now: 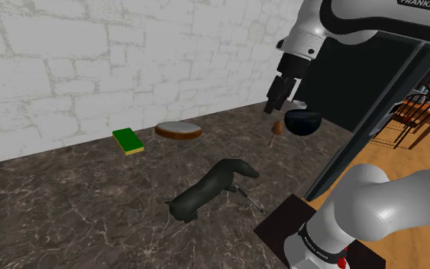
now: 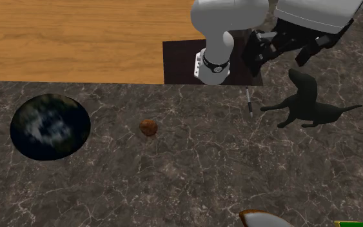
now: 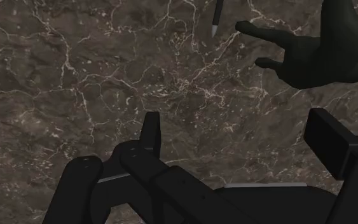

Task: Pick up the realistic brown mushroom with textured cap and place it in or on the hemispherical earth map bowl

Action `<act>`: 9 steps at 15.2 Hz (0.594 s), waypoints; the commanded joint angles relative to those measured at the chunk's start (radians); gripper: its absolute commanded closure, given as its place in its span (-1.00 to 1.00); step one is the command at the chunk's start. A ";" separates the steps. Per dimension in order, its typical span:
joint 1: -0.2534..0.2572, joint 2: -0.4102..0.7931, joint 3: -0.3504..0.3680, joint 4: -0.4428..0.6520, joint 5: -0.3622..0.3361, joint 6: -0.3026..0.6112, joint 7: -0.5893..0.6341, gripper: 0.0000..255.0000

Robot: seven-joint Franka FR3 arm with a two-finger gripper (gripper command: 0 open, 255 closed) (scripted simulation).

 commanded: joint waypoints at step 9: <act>-0.103 -0.054 -0.112 -0.189 -0.108 0.246 -0.078 -1.00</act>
